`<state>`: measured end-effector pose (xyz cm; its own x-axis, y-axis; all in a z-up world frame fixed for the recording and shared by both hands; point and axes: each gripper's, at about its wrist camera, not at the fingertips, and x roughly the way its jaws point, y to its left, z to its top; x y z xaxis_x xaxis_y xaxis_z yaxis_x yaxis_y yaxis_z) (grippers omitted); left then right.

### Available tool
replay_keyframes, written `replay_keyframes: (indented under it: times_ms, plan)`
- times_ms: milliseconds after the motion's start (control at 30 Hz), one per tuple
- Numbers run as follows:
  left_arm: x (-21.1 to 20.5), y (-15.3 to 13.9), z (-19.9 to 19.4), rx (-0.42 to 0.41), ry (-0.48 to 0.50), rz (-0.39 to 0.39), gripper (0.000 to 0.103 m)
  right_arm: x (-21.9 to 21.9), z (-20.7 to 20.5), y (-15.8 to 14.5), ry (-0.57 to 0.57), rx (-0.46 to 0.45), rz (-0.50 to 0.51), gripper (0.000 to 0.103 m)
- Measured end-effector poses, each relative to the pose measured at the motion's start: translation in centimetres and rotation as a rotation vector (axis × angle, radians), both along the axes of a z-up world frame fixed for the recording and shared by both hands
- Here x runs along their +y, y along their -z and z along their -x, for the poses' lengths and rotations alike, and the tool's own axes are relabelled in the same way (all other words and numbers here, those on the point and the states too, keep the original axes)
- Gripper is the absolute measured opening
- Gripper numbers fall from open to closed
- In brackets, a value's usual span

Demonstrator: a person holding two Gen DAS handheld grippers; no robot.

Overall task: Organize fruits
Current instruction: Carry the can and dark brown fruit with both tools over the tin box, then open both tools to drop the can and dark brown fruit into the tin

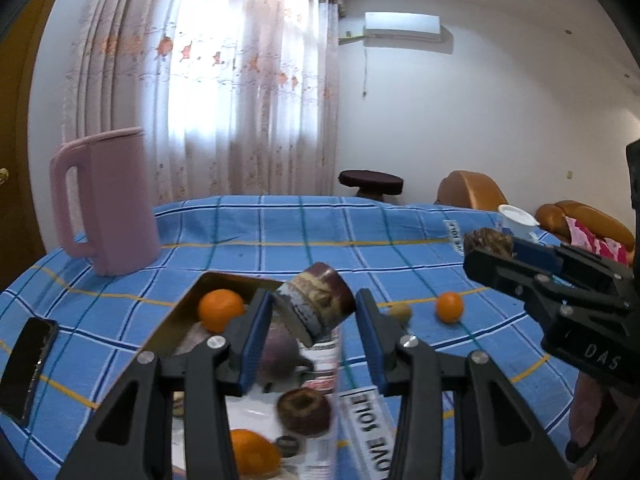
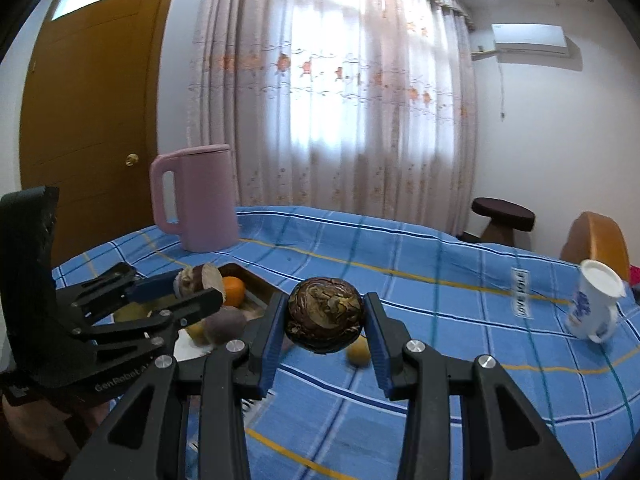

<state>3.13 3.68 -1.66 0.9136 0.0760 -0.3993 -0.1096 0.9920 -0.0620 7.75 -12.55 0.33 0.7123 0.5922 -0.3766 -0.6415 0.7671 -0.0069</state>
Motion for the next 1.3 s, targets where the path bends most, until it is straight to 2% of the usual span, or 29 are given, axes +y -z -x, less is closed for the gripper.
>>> replay_keyframes:
  times_ms: [500, 933, 1300]
  plan:
    - [6.6, 1.6, 1.4, 0.054, -0.120, 0.046, 0.045, 7.8, 1.1, 1.1, -0.155, 0.031, 0.052, 0.041]
    - [9.0, 2.6, 1.5, 0.111, -0.139, 0.083, 0.045, 11.5, 1.8, 3.1, -0.228, 0.079, 0.110, 0.041]
    - [9.7, 3.1, 1.2, 0.151, -0.136, 0.092, 0.045, 12.9, 1.3, 4.6, -0.256, 0.134, 0.151, 0.041]
